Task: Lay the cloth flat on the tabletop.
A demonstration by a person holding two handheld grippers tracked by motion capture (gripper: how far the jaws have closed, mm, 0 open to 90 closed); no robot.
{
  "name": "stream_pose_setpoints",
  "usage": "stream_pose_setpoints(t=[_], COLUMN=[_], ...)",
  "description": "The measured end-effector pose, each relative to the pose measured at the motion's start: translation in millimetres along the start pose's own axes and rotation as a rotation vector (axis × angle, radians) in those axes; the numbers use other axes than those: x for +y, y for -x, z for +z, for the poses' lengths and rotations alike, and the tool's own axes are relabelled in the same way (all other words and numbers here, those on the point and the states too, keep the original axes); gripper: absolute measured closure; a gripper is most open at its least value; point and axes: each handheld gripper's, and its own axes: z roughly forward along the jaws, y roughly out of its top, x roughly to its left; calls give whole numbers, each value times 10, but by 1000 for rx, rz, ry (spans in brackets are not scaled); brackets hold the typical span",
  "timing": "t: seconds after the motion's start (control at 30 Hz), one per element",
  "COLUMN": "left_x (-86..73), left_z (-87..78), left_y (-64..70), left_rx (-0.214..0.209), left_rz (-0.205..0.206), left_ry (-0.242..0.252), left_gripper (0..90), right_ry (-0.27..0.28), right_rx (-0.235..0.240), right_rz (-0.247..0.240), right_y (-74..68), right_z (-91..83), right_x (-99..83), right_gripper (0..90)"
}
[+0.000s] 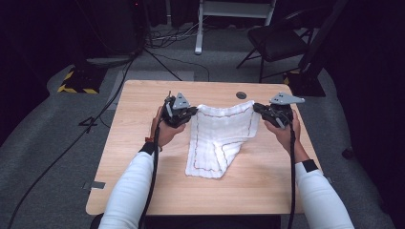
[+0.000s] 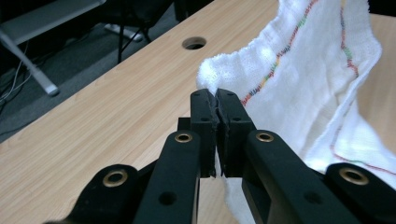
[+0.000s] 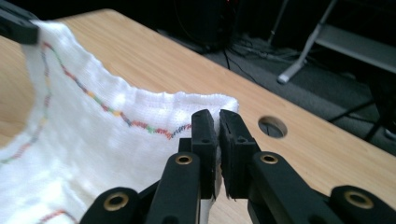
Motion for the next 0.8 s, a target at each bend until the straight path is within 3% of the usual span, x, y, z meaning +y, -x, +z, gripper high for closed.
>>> stream_pose_setpoints(t=[0.23,0.37,0.43,0.53,0.6,0.7,0.8], left_x=[-119,-158,-190,-205,-213,-206,-202], left_z=[327,431,511,542,530,493,338], left_y=[-120,-139,-162,-164,-130,-118,-34], left_rx=[39,54,80,84,93,111,71], left_rz=[-56,-73,-97,-116,-98,-85,-46], left_ry=[-52,-69,-82,-93,-106,-111,-109], left_gripper=[862,857,818,749,671,576,509], right_ry=[-64,-104,-122,-143,-154,-146,-133], right_rx=[-26,-46,-72,-88,-87,-72,7], right_rz=[26,26,33,44,64,69,45], right_y=[86,100,122,145,154,125,6], right_z=[332,473,541,598,613,575,527], right_x=[-121,-185,-226,-272,-298,-301,-296], right_gripper=[848,831,788,754,673,649,610])
